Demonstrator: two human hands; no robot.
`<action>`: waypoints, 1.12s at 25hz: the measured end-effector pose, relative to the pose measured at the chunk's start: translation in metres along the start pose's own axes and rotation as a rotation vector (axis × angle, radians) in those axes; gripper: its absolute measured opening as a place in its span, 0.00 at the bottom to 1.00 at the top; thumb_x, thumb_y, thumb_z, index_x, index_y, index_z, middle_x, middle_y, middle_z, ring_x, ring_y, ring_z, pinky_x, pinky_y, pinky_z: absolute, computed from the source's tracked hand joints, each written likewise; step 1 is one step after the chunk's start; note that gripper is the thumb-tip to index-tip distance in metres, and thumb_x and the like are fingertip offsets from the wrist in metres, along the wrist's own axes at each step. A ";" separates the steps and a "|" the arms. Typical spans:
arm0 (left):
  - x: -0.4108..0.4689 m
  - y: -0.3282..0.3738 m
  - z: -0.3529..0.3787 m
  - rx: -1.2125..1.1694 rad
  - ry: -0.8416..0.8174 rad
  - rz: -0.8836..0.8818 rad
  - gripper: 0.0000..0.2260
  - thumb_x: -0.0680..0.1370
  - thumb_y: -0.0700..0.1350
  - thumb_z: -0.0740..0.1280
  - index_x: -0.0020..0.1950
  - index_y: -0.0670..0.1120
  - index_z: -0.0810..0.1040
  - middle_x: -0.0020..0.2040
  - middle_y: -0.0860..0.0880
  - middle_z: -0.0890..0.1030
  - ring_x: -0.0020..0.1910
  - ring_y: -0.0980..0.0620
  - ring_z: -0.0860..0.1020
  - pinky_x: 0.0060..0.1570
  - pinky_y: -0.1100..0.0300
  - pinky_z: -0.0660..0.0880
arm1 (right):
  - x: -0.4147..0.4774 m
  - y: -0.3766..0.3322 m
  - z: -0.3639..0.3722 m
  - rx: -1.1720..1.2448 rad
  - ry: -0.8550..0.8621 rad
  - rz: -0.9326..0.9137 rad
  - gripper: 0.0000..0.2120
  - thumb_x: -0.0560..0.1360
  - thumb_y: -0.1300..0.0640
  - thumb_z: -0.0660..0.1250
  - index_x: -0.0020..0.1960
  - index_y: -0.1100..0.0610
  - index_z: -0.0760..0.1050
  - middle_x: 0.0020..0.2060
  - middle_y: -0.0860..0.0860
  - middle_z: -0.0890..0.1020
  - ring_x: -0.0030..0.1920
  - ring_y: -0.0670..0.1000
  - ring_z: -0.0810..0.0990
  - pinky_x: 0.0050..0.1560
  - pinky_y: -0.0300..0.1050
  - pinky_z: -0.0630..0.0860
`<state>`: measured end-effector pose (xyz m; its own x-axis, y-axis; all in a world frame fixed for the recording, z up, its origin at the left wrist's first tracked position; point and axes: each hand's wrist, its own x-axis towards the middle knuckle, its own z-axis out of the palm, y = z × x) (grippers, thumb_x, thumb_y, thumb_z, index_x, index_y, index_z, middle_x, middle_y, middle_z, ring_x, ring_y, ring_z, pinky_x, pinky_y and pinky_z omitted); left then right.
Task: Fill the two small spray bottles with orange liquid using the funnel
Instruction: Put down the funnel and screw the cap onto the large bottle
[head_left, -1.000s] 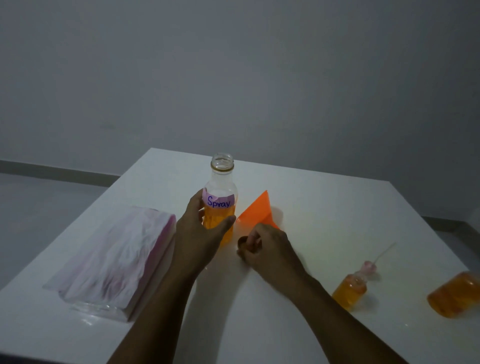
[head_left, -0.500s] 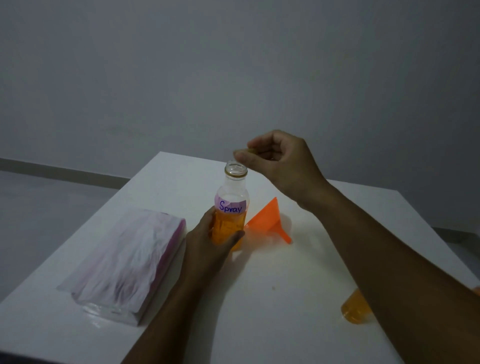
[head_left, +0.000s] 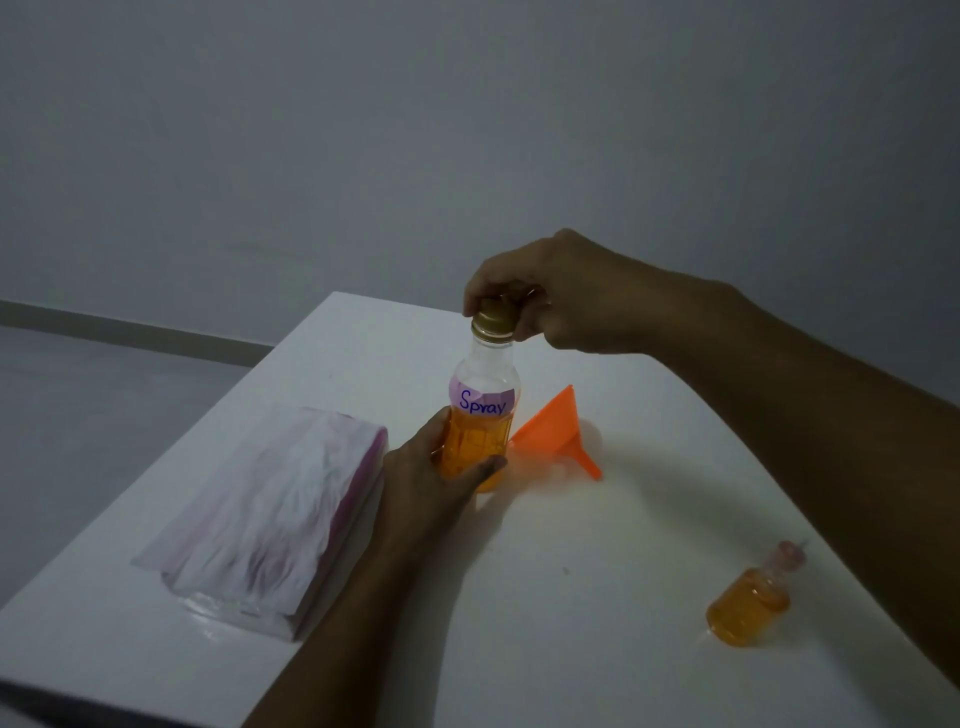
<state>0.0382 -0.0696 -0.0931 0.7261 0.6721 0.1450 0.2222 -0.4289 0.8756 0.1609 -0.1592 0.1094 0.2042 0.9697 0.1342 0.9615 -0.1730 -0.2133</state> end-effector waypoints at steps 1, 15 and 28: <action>-0.001 -0.001 0.000 -0.007 0.015 0.016 0.31 0.71 0.61 0.70 0.70 0.54 0.67 0.65 0.55 0.75 0.55 0.59 0.73 0.54 0.66 0.68 | 0.001 -0.001 -0.004 -0.037 -0.028 -0.021 0.27 0.72 0.75 0.70 0.62 0.50 0.79 0.60 0.49 0.83 0.54 0.47 0.81 0.54 0.45 0.83; 0.006 -0.015 0.003 -0.030 -0.074 0.000 0.34 0.69 0.65 0.69 0.71 0.54 0.67 0.65 0.53 0.77 0.61 0.49 0.77 0.63 0.52 0.73 | 0.024 0.015 0.000 -0.525 -0.114 -0.189 0.22 0.80 0.33 0.50 0.47 0.51 0.68 0.34 0.47 0.74 0.33 0.48 0.73 0.35 0.43 0.70; 0.004 -0.011 0.004 0.084 -0.007 0.056 0.29 0.71 0.64 0.67 0.69 0.53 0.69 0.61 0.53 0.79 0.53 0.56 0.76 0.52 0.65 0.67 | 0.013 0.026 0.007 -0.450 -0.055 -0.149 0.27 0.79 0.33 0.50 0.45 0.55 0.73 0.37 0.50 0.75 0.35 0.51 0.72 0.36 0.43 0.65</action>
<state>0.0415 -0.0648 -0.1043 0.7432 0.6417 0.1891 0.2348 -0.5149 0.8245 0.1871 -0.1500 0.0991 0.0599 0.9952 0.0775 0.9661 -0.0773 0.2464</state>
